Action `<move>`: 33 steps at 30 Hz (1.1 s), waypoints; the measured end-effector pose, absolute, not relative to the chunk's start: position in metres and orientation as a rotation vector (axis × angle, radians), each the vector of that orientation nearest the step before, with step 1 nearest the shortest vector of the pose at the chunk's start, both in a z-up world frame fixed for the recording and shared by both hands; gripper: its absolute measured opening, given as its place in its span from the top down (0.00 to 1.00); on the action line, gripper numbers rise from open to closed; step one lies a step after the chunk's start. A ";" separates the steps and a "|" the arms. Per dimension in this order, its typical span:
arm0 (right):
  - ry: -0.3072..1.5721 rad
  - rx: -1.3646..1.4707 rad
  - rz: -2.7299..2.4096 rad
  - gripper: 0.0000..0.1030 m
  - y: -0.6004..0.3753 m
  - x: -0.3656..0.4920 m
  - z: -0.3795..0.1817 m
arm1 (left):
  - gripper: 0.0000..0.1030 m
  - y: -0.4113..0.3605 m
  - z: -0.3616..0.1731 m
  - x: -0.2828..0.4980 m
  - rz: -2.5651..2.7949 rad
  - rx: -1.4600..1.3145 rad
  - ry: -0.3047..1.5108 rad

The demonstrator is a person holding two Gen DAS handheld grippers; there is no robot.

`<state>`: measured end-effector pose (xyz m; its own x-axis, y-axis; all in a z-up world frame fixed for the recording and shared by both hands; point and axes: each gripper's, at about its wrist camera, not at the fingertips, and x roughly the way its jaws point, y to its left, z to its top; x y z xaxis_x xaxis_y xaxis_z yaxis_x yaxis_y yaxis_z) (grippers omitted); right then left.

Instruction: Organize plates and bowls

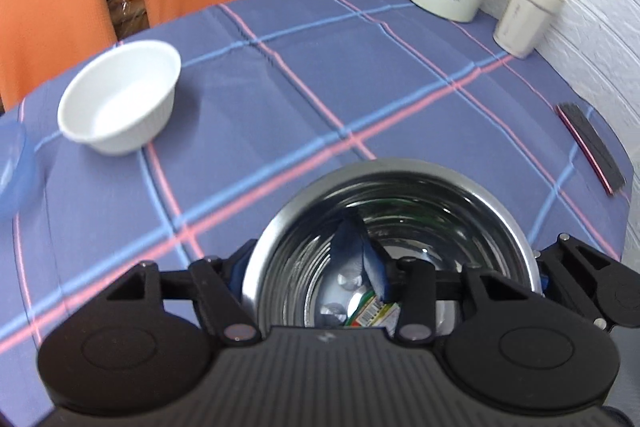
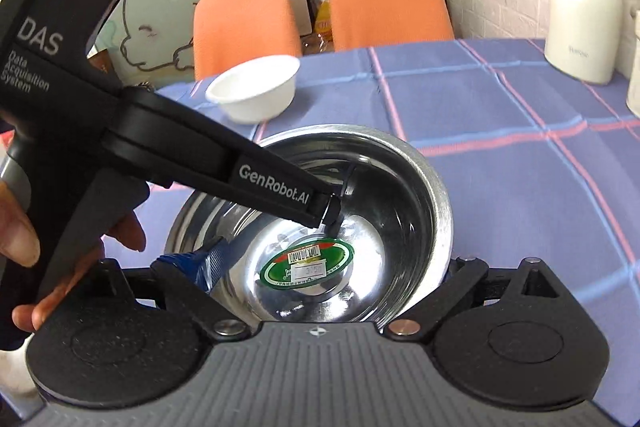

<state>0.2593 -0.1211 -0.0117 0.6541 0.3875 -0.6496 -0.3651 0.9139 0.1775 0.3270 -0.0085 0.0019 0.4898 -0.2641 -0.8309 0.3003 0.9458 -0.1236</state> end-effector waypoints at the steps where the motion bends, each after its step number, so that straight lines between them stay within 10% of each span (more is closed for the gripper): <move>1: 0.747 0.027 0.431 0.19 -0.120 0.253 -0.013 | 0.55 -0.009 0.001 0.318 -0.344 0.047 0.998; 12: 0.799 0.025 0.450 0.19 -0.124 0.222 -0.029 | 0.52 -0.009 -0.014 0.277 -0.353 0.024 0.995; 20: 0.784 0.072 0.436 0.20 -0.148 0.209 -0.020 | 0.28 0.002 -0.005 0.272 -0.312 0.013 0.932; 33: 0.710 0.057 0.374 0.20 -0.174 0.258 0.020 | 0.27 0.115 0.042 0.272 -0.134 -0.100 0.800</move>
<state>0.2580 -0.1741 0.0200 0.6949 0.3538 -0.6261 -0.3154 0.9323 0.1768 0.2721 0.1149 0.0416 0.6891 -0.1571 -0.7075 0.0813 0.9868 -0.1400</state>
